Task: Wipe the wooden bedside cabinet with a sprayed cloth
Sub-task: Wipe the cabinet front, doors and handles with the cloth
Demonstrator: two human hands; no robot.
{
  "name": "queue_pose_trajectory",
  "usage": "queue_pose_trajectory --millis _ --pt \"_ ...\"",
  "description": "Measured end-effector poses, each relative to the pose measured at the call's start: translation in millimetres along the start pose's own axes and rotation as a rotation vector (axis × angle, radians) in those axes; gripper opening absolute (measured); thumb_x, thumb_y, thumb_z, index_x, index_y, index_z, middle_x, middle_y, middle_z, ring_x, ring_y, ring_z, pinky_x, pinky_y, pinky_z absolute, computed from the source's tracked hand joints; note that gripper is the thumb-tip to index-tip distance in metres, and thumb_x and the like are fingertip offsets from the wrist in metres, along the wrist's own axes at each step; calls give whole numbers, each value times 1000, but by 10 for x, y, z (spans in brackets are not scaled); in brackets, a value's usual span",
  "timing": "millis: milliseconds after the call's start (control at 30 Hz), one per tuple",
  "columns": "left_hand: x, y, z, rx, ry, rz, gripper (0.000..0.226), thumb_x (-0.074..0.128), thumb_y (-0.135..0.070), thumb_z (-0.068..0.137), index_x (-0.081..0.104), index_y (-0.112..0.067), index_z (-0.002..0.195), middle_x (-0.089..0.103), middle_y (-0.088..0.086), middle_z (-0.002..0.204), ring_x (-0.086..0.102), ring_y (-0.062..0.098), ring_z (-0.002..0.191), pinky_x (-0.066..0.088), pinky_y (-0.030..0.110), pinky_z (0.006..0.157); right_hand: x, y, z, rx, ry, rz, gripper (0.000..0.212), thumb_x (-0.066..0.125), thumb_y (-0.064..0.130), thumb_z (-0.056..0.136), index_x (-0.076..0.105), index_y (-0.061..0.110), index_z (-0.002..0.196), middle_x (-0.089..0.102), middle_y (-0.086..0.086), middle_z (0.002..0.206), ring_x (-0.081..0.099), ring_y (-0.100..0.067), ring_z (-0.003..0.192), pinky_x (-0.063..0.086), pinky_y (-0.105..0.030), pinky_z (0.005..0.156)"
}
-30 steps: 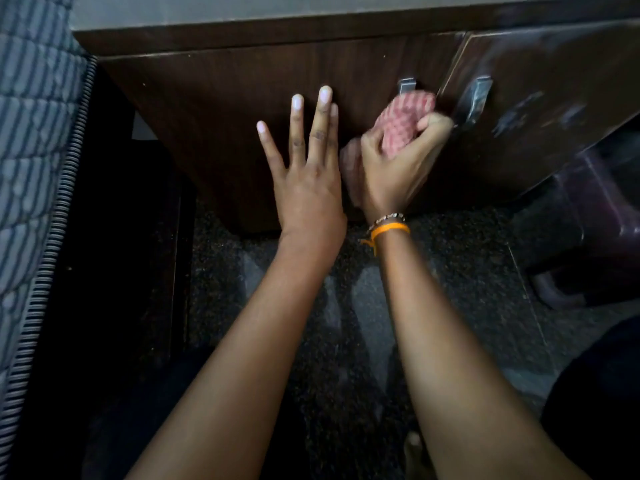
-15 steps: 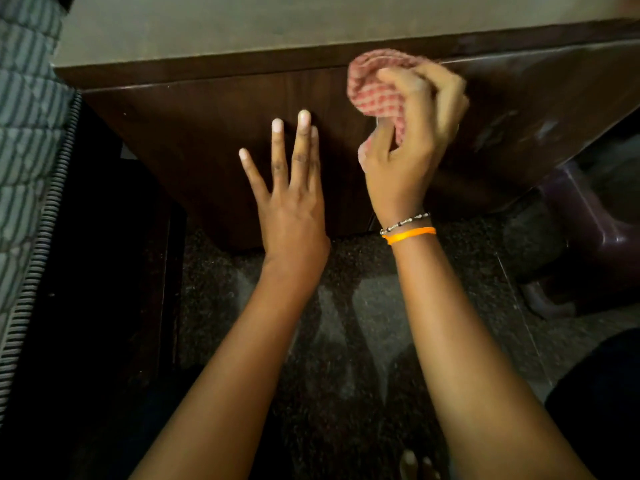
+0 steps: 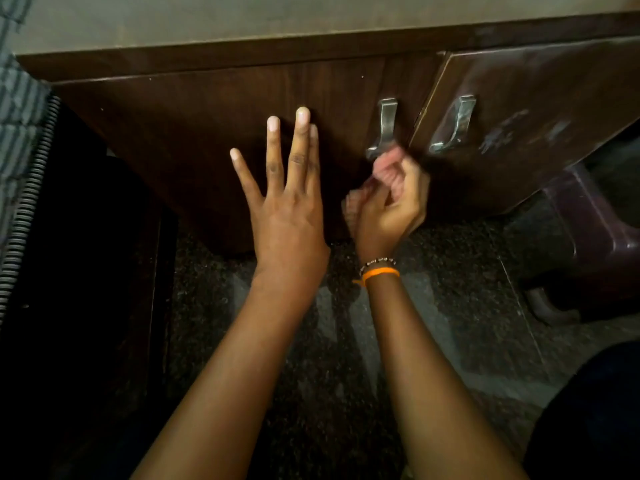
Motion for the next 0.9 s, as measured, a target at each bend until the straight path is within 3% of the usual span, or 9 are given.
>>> queue_pose_trajectory --millis 167,233,300,400,533,600,733,800,900 --pt "-12 69 -18 44 -45 -67 101 67 -21 74 0 -10 148 -6 6 157 -6 31 143 -5 58 108 -66 -805 -377 209 125 -122 32 42 -16 59 63 -4 79 62 -24 86 57 -10 78 43 -4 77" --pt "25 79 -102 31 -65 -81 96 65 -19 75 3 -10 148 -3 7 158 -3 32 143 -2 56 110 -63 -869 -361 227 116 -127 28 44 -14 61 63 -6 79 61 -26 85 53 -8 77 46 -11 77" --pt "125 41 -226 45 0 -60 94 63 -21 78 1 -9 148 -5 7 157 -4 30 143 -2 53 112 -62 -668 -284 182 80 -93 25 47 -12 64 64 -7 81 60 -24 86 54 -5 79 49 -27 79" --pt "399 15 -358 75 181 -15 90 55 -23 85 -8 -8 147 -15 7 156 -12 29 143 -7 52 111 -38 -151 -47 -7 57 31 27 47 -18 60 60 -9 81 55 -17 86 53 6 83 43 -9 79" --pt "585 177 -306 105 252 78 89 54 -29 86 -8 -10 147 -17 4 156 -12 30 142 -5 53 112 -37 7 106 -248 100 -137 27 53 -7 62 64 1 85 57 -13 93 56 -27 93 41 -30 86" --pt "626 240 -280 139 290 136 88 52 -26 87 -12 -11 146 -21 3 155 -14 31 142 -3 54 112 -19 -304 -74 -312 232 -316 26 58 -1 65 66 8 89 60 -16 102 52 -32 100 37 -28 91" --pt "700 272 -249 168 274 171 85 47 -16 88 -15 -11 145 -23 2 154 -15 31 142 -6 55 111 -60 -1179 -476 -111 454 -501 37 56 -7 60 64 7 94 55 -21 109 47 -36 112 32 -29 98" --pt "724 251 -250 166 250 173 84 46 -12 88 -15 -11 145 -23 3 154 -15 32 142 -6 54 111 -48 -1372 -618 87 339 -363 33 47 -6 58 62 1 86 53 -23 101 52 -34 100 41 -33 92" --pt "737 231 -225 147 235 162 81 42 -11 89 -16 -10 145 -23 4 154 -15 33 141 -6 54 111 198 -1245 -732 323 -43 -38 30 37 -8 53 55 -6 78 46 -21 86 52 -28 77 37 -16 73"
Point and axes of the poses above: each hand's wrist, its own z-axis towards the middle knuckle, its own x-axis out of the palm, y = z × x, the point moved 4 cm from there along z, towards the middle knuckle
